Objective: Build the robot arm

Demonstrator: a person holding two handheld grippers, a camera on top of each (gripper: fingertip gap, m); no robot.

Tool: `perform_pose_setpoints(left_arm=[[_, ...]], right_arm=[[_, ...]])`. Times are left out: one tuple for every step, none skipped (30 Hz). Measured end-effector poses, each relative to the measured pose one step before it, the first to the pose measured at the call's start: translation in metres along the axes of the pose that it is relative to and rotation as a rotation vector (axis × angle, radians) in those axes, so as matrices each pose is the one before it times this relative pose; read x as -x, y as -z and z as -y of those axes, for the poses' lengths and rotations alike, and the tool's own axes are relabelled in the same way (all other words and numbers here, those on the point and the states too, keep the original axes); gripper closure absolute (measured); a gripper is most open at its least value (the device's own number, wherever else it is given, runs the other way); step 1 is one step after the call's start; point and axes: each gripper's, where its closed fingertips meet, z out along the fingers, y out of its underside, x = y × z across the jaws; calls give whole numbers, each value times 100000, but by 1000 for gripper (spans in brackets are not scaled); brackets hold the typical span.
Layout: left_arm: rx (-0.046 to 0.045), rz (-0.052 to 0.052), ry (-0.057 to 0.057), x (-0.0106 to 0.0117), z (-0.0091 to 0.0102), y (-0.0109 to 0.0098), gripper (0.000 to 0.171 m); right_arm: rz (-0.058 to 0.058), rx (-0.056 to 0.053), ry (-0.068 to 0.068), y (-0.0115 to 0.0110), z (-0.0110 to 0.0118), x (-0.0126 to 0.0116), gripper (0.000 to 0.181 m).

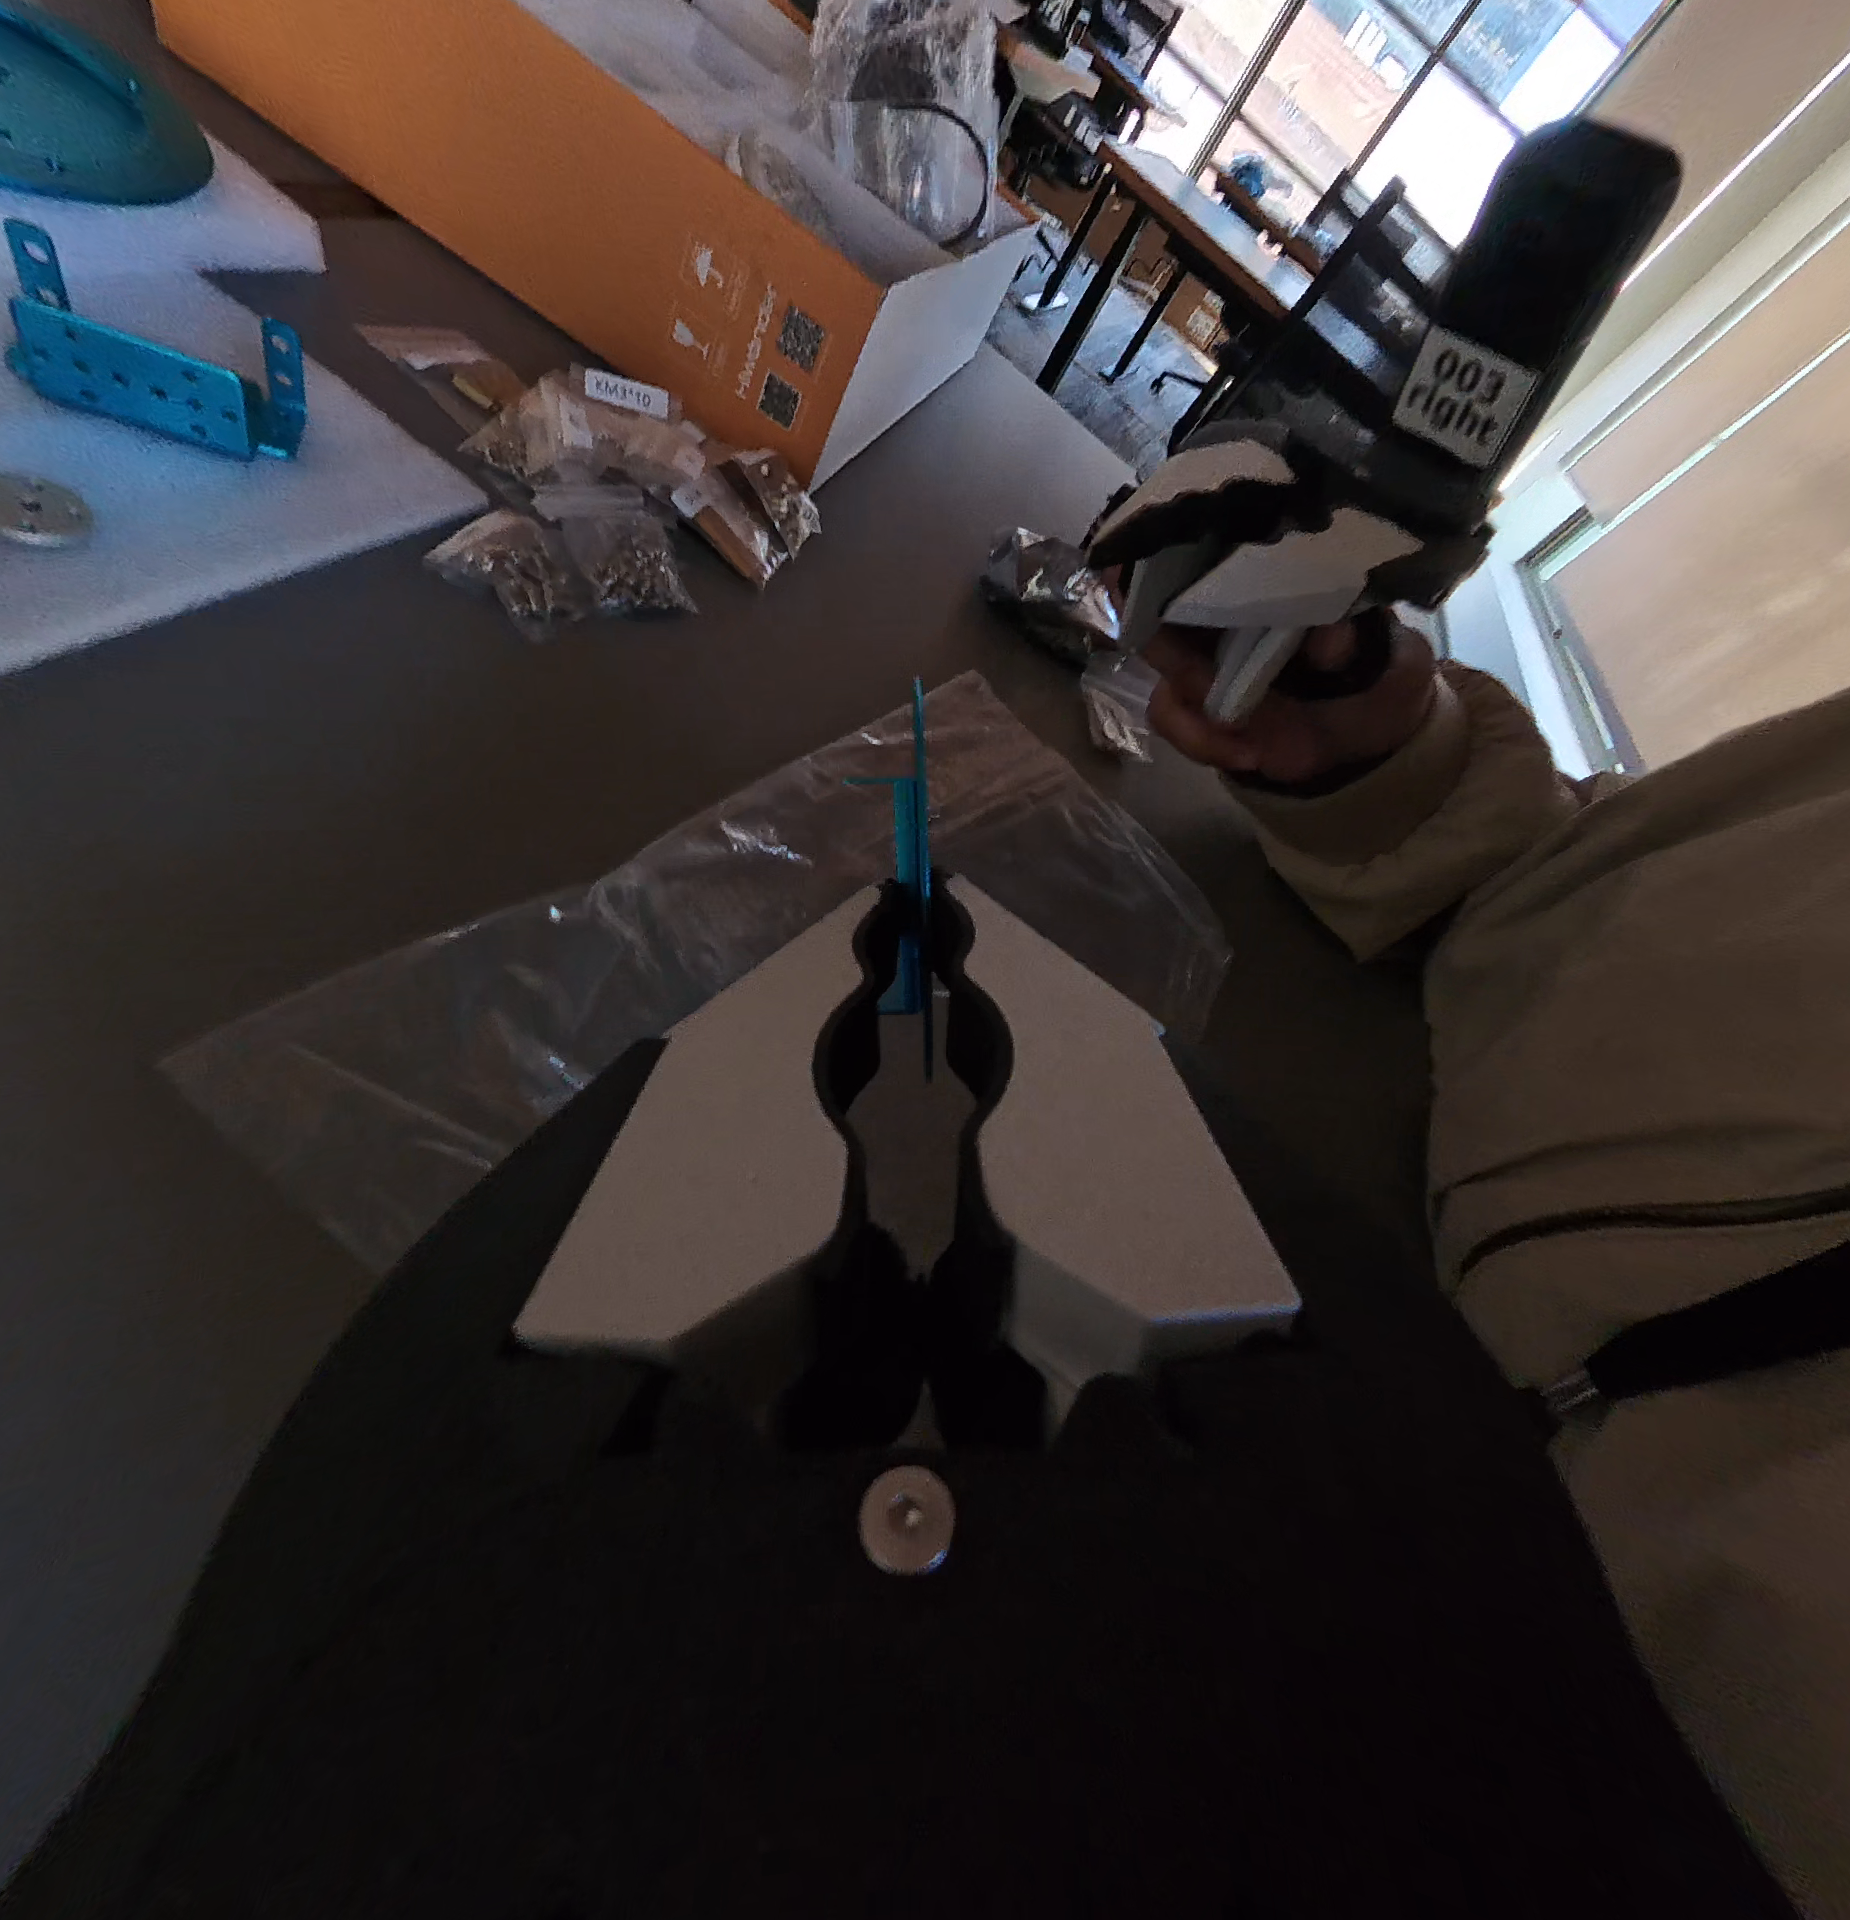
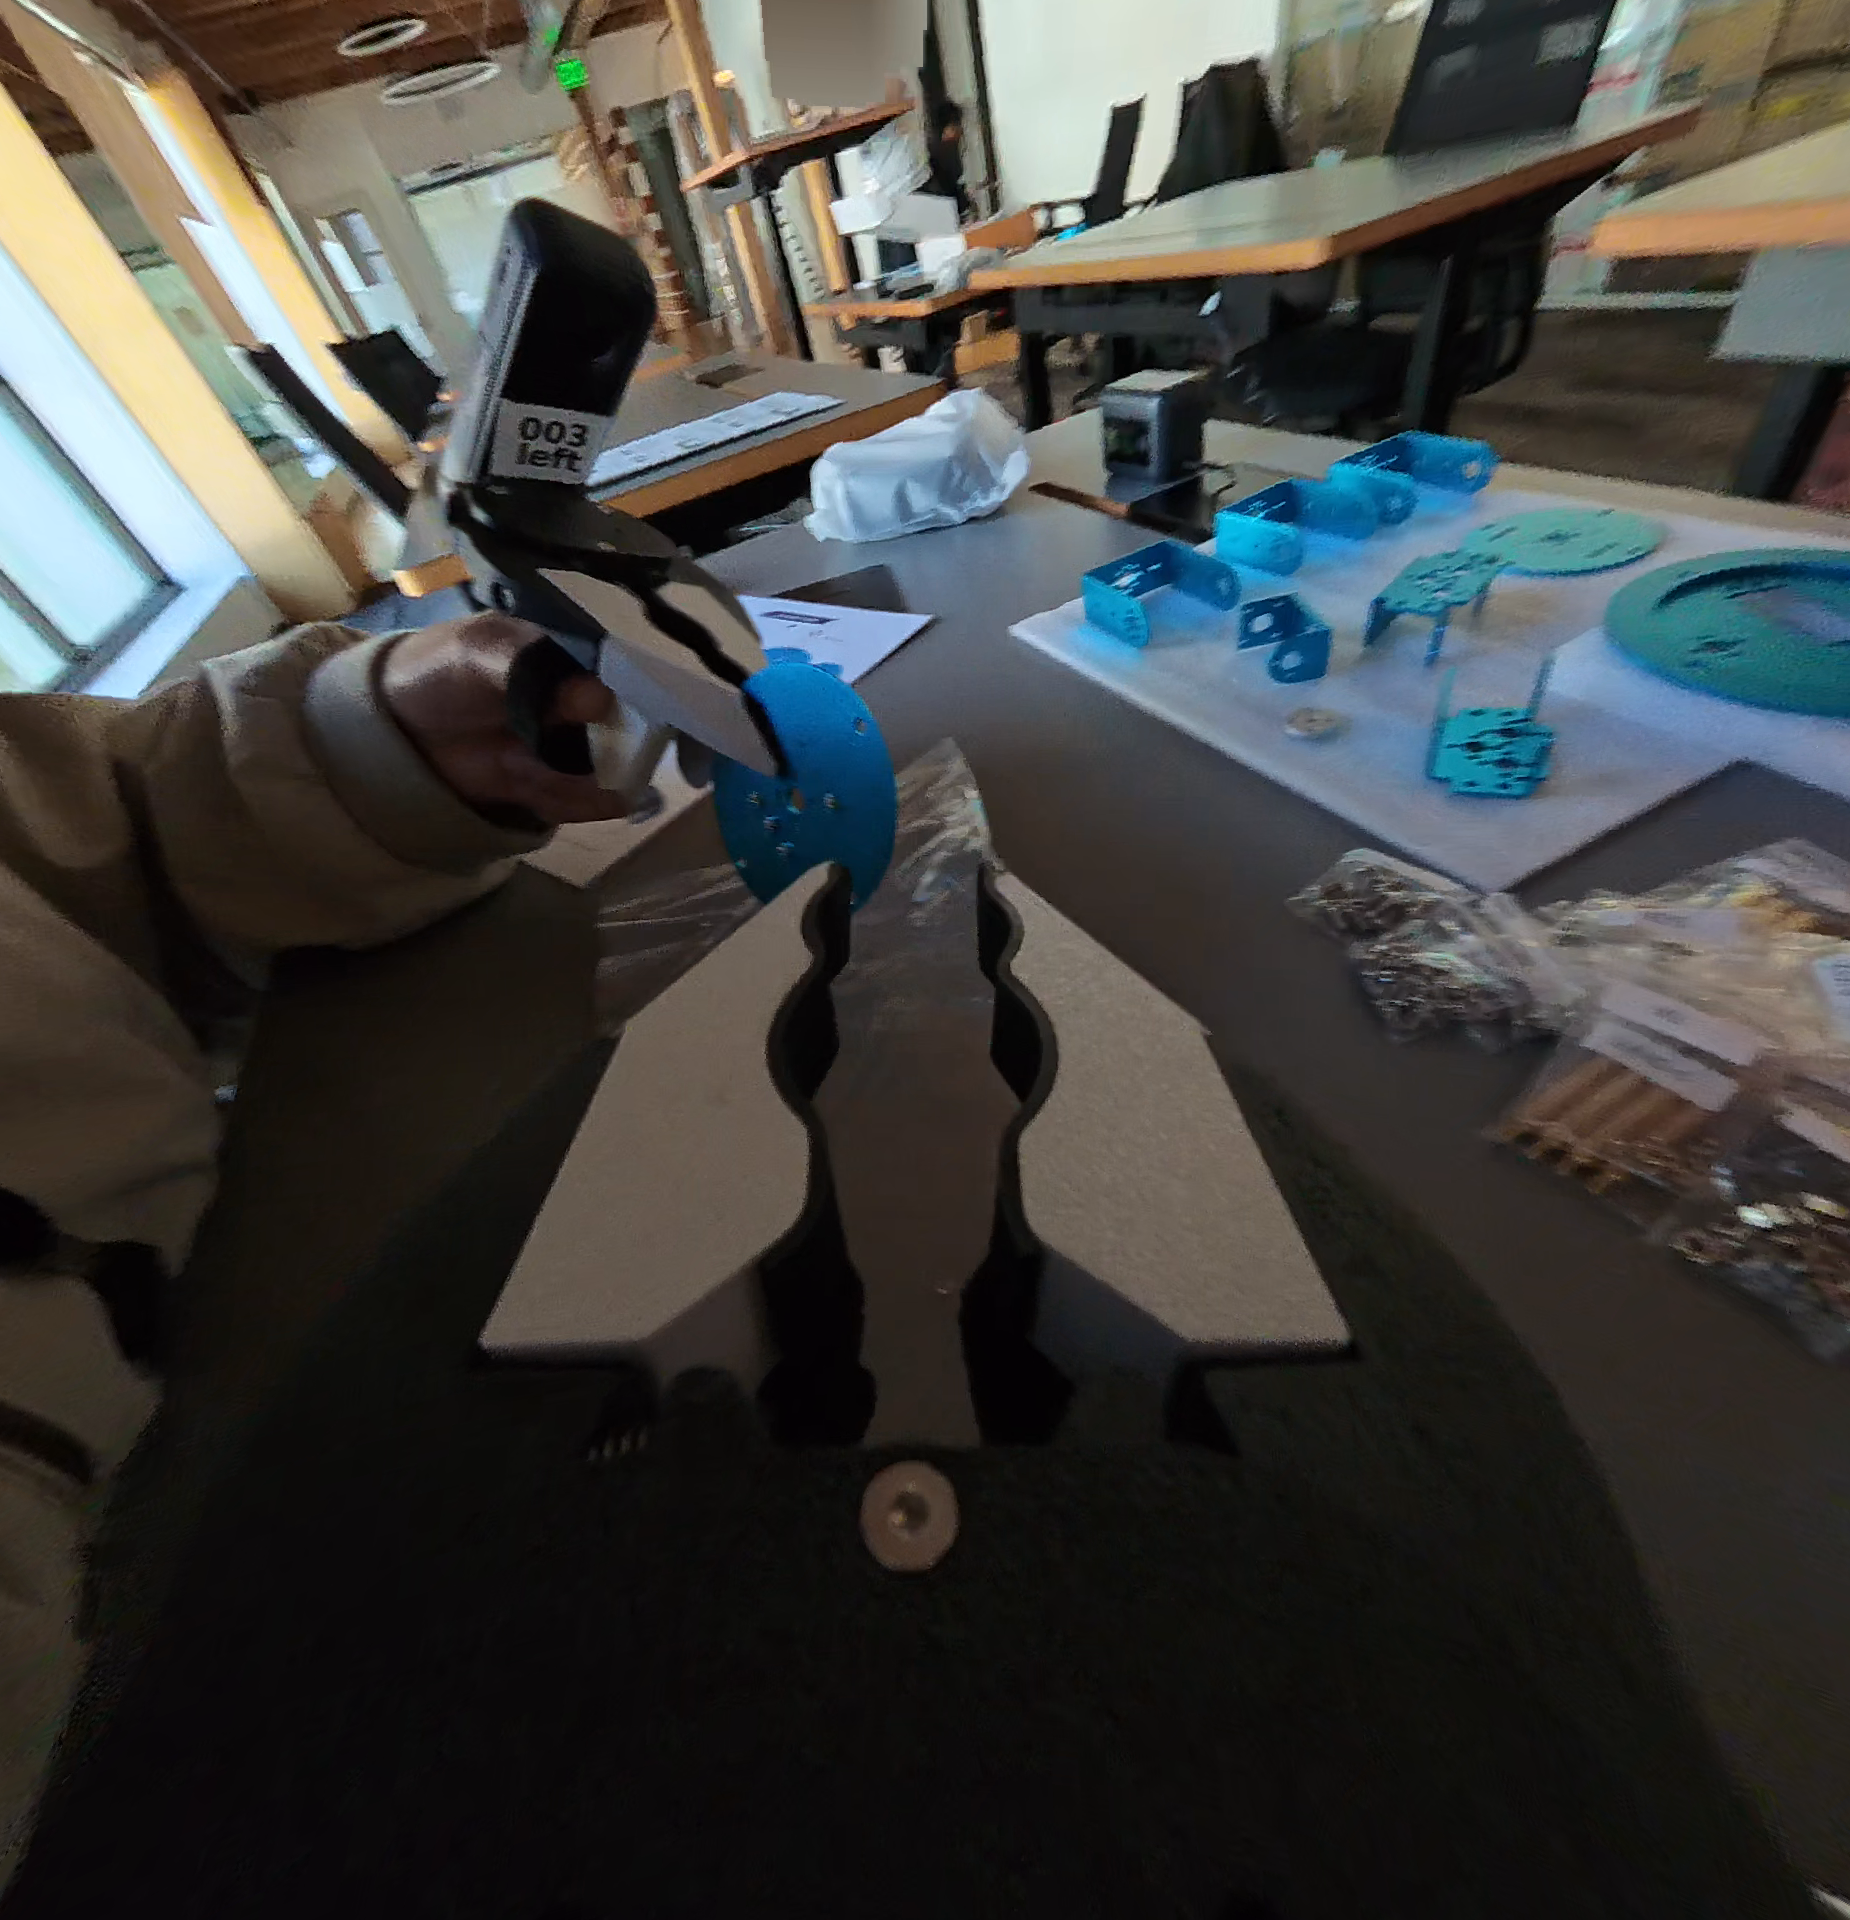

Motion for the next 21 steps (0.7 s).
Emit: perform_pose_setpoints(left_arm=[[-2046,-1840,275,-68,267,-267,168],[-1882,-2494,758,-136,92,-248,168],[-854,-2214,1521,-135,-148,-154,168],[-386,-1779,890,-145,-250,-6,168],[-969,-911,-1009,-53,-189,153,168],[-981,348,-1730,111,-176,255,168],[-660,733,-772,189,-163,295,168],[-877,252,791,108,-56,299,168],[-1118,-471,1626,-39,102,267,168],[-1295,-787,1221,-137,247,225,168],[-1093,-502,297,-123,304,169,168],[-770,237,-497,-27,248,131,168],[-699,1079,-906,123,164,103,168],[-261,1261,-728,175,27,48,168],[296,872,-36,172,-100,-13,168],[318,426,692,125,-119,-74,168],[346,-246,1022,25,-130,-97,168],[479,-633,888,-77,-130,-108,168],[295,-239,388,-76,-92,-109,168],[355,130,-192,-52,-87,-94,168],[826,109,-547,-58,-128,-84,168]], right_arm=[[-3241,-68,2931,198,-185,-609,160],[-2556,1478,2883,69,-335,-559,160],[-1976,1701,2135,20,-295,-479,160],[-1656,566,1486,41,-90,-395,160],[-718,-809,452,101,124,-204,160],[175,-1559,-723,160,271,-48,161],[784,-1338,-1514,135,260,51,163],[1026,-777,-1638,88,191,123,164],[1162,-262,-1288,37,121,173,164],[911,268,-632,23,53,185,164],[-6,-142,415,50,128,120,165],[-376,-1016,1028,94,249,110,166],[-276,-699,991,89,217,96,166],[-274,151,692,52,75,56,166],[-181,302,400,49,44,30,166],[-35,-25,215,59,69,27,167],[-91,-597,78,85,149,10,167],[-108,-633,-37,97,156,-12,168],[12,-186,-144,70,88,-20,168],[-120,7,-297,62,57,-50,168],[-219,85,-530,50,23,-80,168]])
